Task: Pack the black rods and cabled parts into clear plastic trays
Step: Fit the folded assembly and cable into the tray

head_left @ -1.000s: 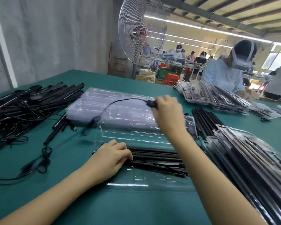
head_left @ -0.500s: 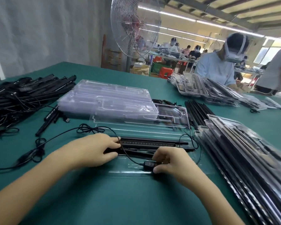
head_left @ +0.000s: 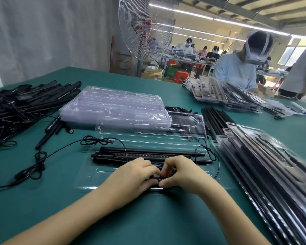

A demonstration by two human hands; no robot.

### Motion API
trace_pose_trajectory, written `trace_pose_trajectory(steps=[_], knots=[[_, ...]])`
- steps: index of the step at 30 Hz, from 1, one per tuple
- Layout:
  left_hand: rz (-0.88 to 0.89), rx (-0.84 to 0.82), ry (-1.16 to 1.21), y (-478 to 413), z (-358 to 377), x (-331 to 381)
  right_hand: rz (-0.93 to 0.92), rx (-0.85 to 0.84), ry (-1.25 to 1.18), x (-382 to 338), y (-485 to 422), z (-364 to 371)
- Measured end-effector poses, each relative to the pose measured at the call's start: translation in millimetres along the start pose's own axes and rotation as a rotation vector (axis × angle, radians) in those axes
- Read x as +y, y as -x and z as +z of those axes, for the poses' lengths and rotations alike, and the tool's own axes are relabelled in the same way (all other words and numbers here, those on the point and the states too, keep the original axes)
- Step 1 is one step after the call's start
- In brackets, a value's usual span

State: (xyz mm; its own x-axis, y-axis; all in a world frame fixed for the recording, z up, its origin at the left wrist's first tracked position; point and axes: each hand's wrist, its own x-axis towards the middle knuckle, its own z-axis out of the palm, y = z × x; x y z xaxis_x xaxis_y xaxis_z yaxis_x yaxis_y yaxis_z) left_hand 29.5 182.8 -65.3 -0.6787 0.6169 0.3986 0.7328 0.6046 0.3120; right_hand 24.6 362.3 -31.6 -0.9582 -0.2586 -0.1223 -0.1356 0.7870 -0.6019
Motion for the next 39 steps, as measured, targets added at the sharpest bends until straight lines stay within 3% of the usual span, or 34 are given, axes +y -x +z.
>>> trace_pose_trajectory(steps=[4,11,13,15,17,20,27,34,39], knots=[[-0.271,0.038,0.287,-8,5,0,0.018,0.004,0.081,-3,-2,0],[-0.347,-0.028,0.343,-13,4,1,-0.042,0.029,0.136,1,6,-7],[-0.371,-0.019,0.397,-10,3,-1,-0.042,0.215,0.138,13,3,-22],[-0.402,-0.03,0.425,-10,2,-3,0.01,0.403,0.297,33,-4,-42],[-0.419,-0.068,0.432,-11,-1,-4,0.182,0.278,0.578,52,-10,-57],[-0.43,-0.105,0.456,-13,-3,-5,0.304,0.035,0.639,71,-10,-63],[-0.422,-0.097,0.465,-11,-4,-5,0.346,0.187,0.569,77,4,-67],[-0.209,-0.103,0.198,-6,-5,-2,0.343,0.292,0.754,72,21,-67],[-0.108,0.042,-0.061,-19,-8,-3,0.345,0.426,0.733,46,41,-88]])
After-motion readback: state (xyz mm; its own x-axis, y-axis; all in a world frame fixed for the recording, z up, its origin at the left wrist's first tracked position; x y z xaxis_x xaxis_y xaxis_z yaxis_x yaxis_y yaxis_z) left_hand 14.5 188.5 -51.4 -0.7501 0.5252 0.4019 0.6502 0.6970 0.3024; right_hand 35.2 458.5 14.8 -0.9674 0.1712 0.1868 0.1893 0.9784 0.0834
